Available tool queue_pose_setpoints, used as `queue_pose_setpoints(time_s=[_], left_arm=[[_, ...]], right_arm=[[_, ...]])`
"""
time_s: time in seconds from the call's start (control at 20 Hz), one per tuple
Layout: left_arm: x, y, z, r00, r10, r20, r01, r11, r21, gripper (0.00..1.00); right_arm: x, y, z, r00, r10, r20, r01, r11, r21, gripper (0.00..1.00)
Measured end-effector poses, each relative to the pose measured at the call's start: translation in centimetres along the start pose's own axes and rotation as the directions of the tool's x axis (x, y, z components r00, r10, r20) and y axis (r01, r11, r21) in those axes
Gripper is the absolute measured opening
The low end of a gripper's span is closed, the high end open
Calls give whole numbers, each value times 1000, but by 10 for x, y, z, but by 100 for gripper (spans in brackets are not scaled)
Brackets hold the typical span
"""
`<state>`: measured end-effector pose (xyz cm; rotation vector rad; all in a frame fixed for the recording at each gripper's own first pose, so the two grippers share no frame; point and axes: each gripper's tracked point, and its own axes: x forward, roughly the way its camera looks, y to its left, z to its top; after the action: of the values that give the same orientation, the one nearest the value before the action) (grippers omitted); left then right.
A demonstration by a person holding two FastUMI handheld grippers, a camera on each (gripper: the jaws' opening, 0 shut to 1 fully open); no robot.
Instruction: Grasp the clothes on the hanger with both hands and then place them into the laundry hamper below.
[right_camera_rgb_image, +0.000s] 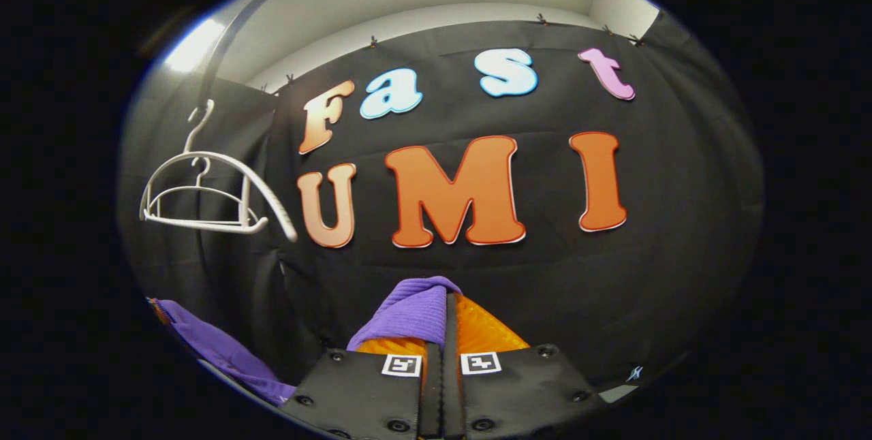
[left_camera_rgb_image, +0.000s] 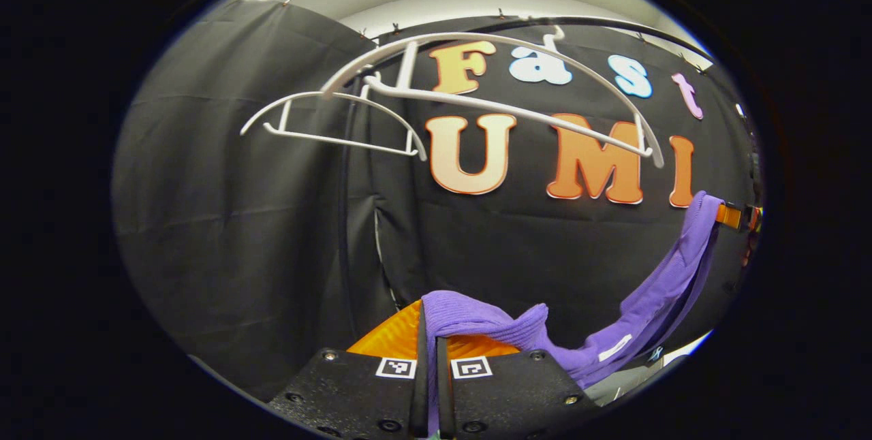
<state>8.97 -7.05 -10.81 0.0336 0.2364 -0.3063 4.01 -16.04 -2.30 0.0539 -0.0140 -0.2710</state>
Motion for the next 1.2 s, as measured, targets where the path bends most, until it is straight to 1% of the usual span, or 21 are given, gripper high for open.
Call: queue_pose_setpoints(time_s=[0.1,0.2,0.3,0.4,0.45,0.5,0.55,0.6,0.65,0.7,0.85,0.95,1.0,1.05,1.1,1.15,1.2], left_arm=[[6,-27,-14,998,-52,-36,51,999,-18,6],[13,-50,-40,990,-95,-102,89,994,-61,5],[13,-72,-69,972,-154,-179,129,981,-142,6],[11,-95,-106,943,-208,-261,151,963,-222,6],[12,-99,-123,924,-219,-314,141,957,-252,6],[10,-104,-146,897,-222,-381,120,954,-273,9],[5,-108,-168,862,-232,-451,104,951,-291,7],[-1,-110,-189,835,-238,-496,85,946,-312,7],[-8,-109,-205,807,-243,-538,66,943,-326,7],[-13,-107,-220,786,-243,-568,55,943,-328,7],[-17,-109,-255,739,-232,-633,39,952,-303,7],[-24,-114,-268,710,-236,-664,41,955,-295,9],[-27,-113,-278,693,-228,-684,36,958,-283,10],[-32,-111,-290,674,-212,-708,24,964,-266,11],[-37,-107,-296,658,-204,-725,15,966,-259,16],[-39,-106,-297,647,-194,-738,4,968,-251,10],[-39,-98,-300,644,-175,-745,-4,973,-232,29]], right_arm=[[-11,22,-17,997,64,-39,-63,998,19,8],[-16,39,-46,990,101,-97,-99,995,21,8],[-23,56,-80,976,139,-168,-137,990,28,8],[-31,70,-118,952,177,-250,-173,984,35,8],[-34,76,-140,935,193,-296,-190,981,41,8],[-40,82,-158,918,206,-339,-201,978,48,8],[-43,86,-175,901,211,-378,-207,977,52,8],[-46,89,-193,882,213,-421,-211,976,52,8],[-49,91,-212,858,214,-467,-215,975,52,8],[-51,91,-233,830,214,-515,-219,974,52,8],[-60,101,-284,753,220,-619,-228,971,67,8],[-66,106,-304,703,230,-673,-236,968,84,9],[-68,107,-313,682,224,-696,-231,969,86,6],[-69,107,-325,662,218,-717,-225,970,87,17],[-72,108,-340,643,214,-735,-222,971,89,19],[-75,106,-347,630,212,-747,-218,972,92,33],[-76,105,-358,616,201,-762,-212,973,86,36]])
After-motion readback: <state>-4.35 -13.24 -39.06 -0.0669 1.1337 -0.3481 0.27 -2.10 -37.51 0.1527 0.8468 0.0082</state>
